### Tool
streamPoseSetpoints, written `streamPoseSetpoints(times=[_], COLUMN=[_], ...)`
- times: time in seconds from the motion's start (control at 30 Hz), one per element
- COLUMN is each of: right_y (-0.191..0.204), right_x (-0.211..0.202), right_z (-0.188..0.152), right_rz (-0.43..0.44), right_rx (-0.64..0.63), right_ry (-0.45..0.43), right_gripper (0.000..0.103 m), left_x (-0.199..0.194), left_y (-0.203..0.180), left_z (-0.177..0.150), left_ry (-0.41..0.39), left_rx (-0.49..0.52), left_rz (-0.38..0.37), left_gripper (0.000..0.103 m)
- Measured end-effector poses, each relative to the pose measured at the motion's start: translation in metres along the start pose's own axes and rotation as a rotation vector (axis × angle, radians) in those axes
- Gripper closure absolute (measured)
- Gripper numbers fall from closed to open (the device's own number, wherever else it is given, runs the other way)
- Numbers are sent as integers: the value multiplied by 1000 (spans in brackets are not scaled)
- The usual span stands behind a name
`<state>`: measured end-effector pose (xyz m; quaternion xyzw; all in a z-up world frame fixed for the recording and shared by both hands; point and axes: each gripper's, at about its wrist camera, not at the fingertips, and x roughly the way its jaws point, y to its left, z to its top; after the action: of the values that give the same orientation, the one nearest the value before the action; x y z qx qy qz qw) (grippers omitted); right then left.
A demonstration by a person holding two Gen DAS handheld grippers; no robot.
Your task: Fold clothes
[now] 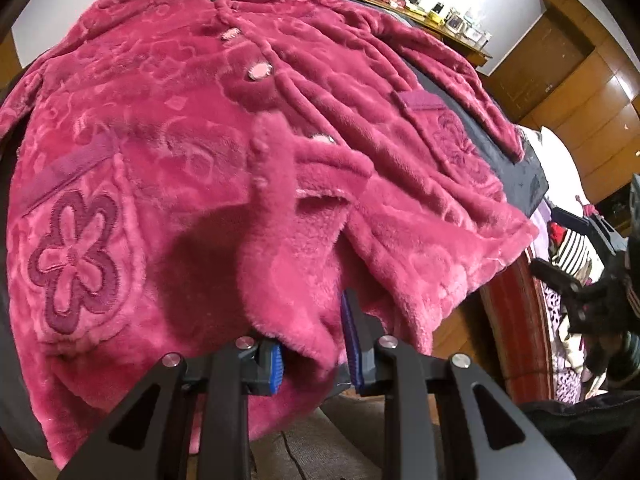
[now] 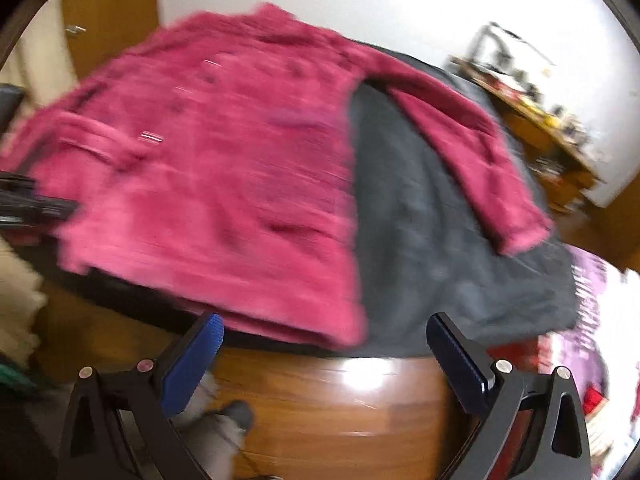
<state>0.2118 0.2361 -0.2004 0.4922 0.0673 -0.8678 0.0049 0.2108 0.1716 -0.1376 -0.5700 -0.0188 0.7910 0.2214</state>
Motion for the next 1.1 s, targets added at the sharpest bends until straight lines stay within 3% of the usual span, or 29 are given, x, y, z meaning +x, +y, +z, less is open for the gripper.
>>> streamPoseSetpoints(times=[0.17, 0.27, 0.43, 0.5, 0.77, 0.87, 0.97, 1.03, 1.1], right_y=[46, 72, 119, 134, 119, 132, 148, 145, 138], right_x=[7, 30, 70, 62, 66, 66, 67, 64, 60], right_z=[41, 58, 48, 36, 20, 11, 0, 0, 3], right_rz=[86, 61, 53, 48, 207, 161, 97, 124, 175], right_rx=[34, -40, -223, -278, -209, -303, -403, -374, -319], right_ry=[-68, -60, 65, 33, 107, 112, 105, 101, 103], right_gripper=[0, 0, 0, 0, 0, 0, 0, 0, 0], left_x=[-15, -22, -33, -41, -91, -93, -76, -57, -35], left_y=[8, 11, 21, 26, 50, 67, 89, 97, 86], left_z=[2, 1, -1, -2, 13, 31, 47, 55, 59], left_ry=[-21, -29, -48, -65, -199, -251, -242, -206, -149], left_rx=[-31, -35, -62, -76, -143, -174, -247, -285, -258], left_rz=[-16, -17, -21, -23, -61, -17, -14, -33, -47], left_gripper=[75, 75, 75, 75, 73, 66, 66, 66, 66])
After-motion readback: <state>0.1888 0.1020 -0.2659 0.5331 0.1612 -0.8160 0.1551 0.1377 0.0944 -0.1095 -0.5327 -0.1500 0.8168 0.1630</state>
